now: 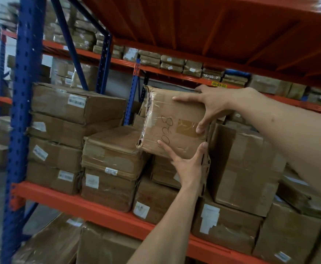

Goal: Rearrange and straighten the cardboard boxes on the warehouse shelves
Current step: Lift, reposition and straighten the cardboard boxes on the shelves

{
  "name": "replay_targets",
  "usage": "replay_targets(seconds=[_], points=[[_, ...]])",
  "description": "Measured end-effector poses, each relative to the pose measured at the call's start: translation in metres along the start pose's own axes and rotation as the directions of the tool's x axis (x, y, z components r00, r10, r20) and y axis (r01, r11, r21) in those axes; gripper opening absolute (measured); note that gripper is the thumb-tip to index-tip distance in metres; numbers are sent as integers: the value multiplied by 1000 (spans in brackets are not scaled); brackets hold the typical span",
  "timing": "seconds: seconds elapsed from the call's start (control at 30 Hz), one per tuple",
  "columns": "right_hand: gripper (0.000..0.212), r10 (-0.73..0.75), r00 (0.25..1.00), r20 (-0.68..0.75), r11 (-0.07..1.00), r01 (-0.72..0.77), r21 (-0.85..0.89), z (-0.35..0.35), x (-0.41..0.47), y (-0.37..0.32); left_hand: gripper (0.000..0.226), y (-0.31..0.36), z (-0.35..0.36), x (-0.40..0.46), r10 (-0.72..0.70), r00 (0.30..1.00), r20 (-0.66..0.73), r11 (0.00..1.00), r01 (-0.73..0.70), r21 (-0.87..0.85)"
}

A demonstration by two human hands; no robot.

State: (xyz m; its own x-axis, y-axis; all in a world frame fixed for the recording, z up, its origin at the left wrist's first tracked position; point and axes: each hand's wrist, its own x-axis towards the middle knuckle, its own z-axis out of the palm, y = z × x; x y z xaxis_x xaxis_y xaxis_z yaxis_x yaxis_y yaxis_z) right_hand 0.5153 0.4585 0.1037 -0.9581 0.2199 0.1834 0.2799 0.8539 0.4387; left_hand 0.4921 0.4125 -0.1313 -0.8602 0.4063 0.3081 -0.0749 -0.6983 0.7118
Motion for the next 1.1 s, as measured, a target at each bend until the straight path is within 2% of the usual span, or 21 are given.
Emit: replay_targets(seconds=[0.13, 0.23, 0.37, 0.43, 0.53, 0.6, 0.67, 0.77, 0.87, 1.0, 1.1], points=[[120, -40, 997, -68, 999, 40, -9, 8, -2, 5, 138, -4, -4, 5, 30, 999, 45, 998, -33, 59], [121, -6, 993, -119, 1000, 7, 8, 6, -17, 13, 132, -1, 0, 10, 151, 986, 65, 968, -161, 192], [115, 66, 974, -215, 997, -57, 47, 15, -45, 24, 130, 9, -8, 29, 277, 946, 169, 894, -318, 314], [112, 106, 950, -292, 988, -68, 138, 28, -56, 24, 129, 20, -23, 44, 347, 906, 241, 830, -417, 372], [109, 186, 879, -440, 923, -4, 384, 48, -60, 13, 126, 57, -50, 78, 446, 797, 408, 624, -603, 497], [107, 254, 800, -544, 853, 80, 516, 64, -52, -6, 124, 92, -70, 101, 432, 733, 525, 442, -679, 586], [106, 380, 714, -588, 751, 133, 646, 83, -37, -31, 120, 126, -89, 121, 386, 691, 612, 287, -720, 632], [107, 514, 670, -535, 581, 188, 792, 110, -12, -71, 118, 160, -121, 140, 267, 695, 667, 147, -714, 685], [102, 568, 657, -496, 476, 230, 849, 135, 11, -106, 116, 173, -155, 152, 180, 697, 695, 59, -712, 699], [94, 592, 700, -400, 349, 224, 910, 163, 38, -147, 112, 172, -204, 168, 113, 681, 724, 17, -730, 683], [94, 571, 714, -404, 364, 221, 905, 172, 57, -172, 113, 167, -238, 178, 119, 701, 703, 25, -710, 704]])
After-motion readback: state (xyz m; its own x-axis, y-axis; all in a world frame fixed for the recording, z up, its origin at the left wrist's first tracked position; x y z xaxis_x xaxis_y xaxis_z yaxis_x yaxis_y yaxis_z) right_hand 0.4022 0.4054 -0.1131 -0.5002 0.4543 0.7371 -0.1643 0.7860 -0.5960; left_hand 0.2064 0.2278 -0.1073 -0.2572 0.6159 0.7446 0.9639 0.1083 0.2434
